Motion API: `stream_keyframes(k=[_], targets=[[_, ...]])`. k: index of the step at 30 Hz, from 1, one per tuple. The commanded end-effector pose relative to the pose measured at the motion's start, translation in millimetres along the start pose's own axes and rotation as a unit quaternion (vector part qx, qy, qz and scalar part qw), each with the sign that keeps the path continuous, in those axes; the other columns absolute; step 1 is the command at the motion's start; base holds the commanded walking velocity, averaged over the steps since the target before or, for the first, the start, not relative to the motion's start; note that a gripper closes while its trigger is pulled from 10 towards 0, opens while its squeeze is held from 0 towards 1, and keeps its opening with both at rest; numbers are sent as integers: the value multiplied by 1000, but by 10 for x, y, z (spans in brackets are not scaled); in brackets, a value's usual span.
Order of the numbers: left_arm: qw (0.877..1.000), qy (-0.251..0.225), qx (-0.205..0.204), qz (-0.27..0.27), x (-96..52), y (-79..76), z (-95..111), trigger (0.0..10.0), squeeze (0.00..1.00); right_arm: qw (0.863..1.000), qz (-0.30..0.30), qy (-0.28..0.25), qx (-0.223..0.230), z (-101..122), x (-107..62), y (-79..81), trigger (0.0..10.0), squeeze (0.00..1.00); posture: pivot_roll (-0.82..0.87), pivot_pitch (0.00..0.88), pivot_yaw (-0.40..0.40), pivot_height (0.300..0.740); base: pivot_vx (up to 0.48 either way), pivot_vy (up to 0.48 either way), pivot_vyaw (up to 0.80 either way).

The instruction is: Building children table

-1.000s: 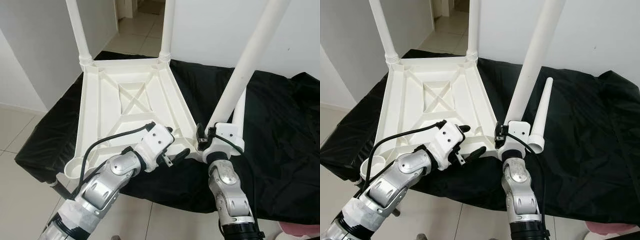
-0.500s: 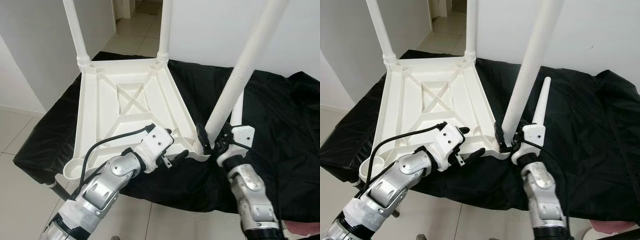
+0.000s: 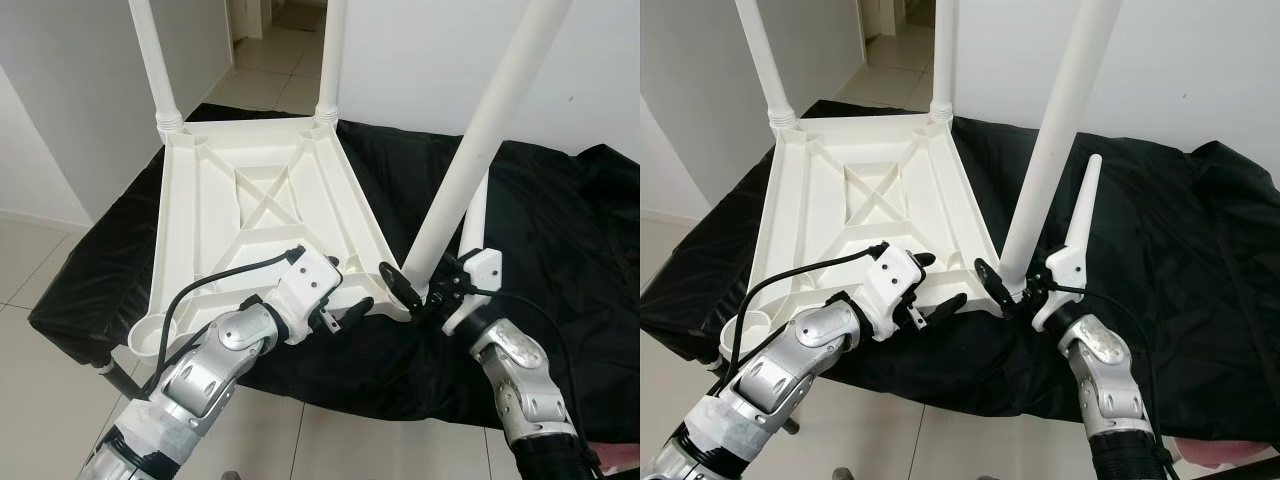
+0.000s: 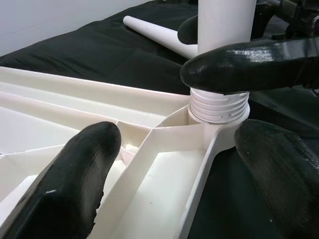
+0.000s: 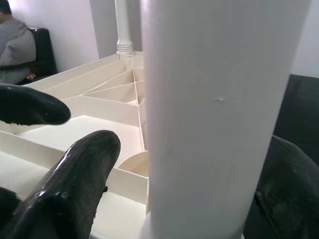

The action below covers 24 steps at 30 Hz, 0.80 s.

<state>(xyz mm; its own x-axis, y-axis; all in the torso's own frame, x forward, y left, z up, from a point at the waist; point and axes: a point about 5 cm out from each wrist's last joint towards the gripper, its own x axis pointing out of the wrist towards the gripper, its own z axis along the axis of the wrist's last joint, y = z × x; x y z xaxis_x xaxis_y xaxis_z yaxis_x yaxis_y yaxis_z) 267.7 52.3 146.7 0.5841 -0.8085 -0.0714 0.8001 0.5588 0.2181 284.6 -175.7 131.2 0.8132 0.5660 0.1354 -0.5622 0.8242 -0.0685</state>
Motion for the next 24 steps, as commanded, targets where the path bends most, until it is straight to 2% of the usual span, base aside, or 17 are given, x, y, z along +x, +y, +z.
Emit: stream_keyframes(k=[1,2,3,4,5,6,7,8,9,16,17,20,21,24], targets=[[999,-1,3,-55,-3,-38,-6,10000,0,1000,15,3,-9,-12,32,-25,10000,0,-61,0,-29,740,0,0,0],[999,-1,3,-55,-3,-38,-6,10000,0,1000,15,3,-9,-12,32,-25,10000,0,-61,0,-29,740,0,0,0],[998,-2,6,-54,12,-34,2,10000,0,1000,22,3,-15,-11,64,-49,7294,0,-59,0,-28,740,0,0,0],[998,-2,6,-54,12,-34,2,10000,0,1000,22,3,-15,-11,64,-49,7294,0,-59,0,-28,740,0,0,0],[999,-2,7,-54,17,-27,6,10000,0,1000,23,5,-16,-17,73,-54,2667,0,-57,0,-28,740,0,0,0],[998,-2,7,-54,16,-26,9,10000,0,1000,26,5,-16,-27,69,-59,1765,0,-56,0,-28,740,0,0,0],[998,-2,7,-54,16,-26,9,10000,0,1000,26,5,-16,-27,69,-59,1765,0,-56,0,-28,740,0,0,0],[998,-2,8,-54,17,-19,11,10000,0,999,29,8,-20,-39,66,-65,78,0,-56,0,-28,740,0,0,0],[999,-2,8,-54,15,-15,10,10000,0,999,27,10,-21,-50,58,-68,0,0,-56,0,-29,740,0,0,0],[999,-1,8,-52,12,-2,2,10000,0,999,28,9,-18,-84,30,-85,0,0,-59,0,-29,740,0,0,0],[999,-2,7,-53,13,-9,2,10000,0,999,23,13,-19,-97,17,-98,863,0,-61,0,-29,740,0,0,0],[998,-3,5,-55,19,-21,4,10000,0,1000,16,17,-20,-114,1,-121,863,0,-63,0,-29,740,0,0,0],[998,-4,5,-56,18,-17,13,10000,0,1000,5,16,-15,-104,-10,-133,10000,0,-68,0,-26,740,0,0,0],[998,-2,5,-57,19,-9,2,10000,0,1000,-10,15,-10,-103,-14,-140,10000,0,-73,0,-24,740,0,0,0]])
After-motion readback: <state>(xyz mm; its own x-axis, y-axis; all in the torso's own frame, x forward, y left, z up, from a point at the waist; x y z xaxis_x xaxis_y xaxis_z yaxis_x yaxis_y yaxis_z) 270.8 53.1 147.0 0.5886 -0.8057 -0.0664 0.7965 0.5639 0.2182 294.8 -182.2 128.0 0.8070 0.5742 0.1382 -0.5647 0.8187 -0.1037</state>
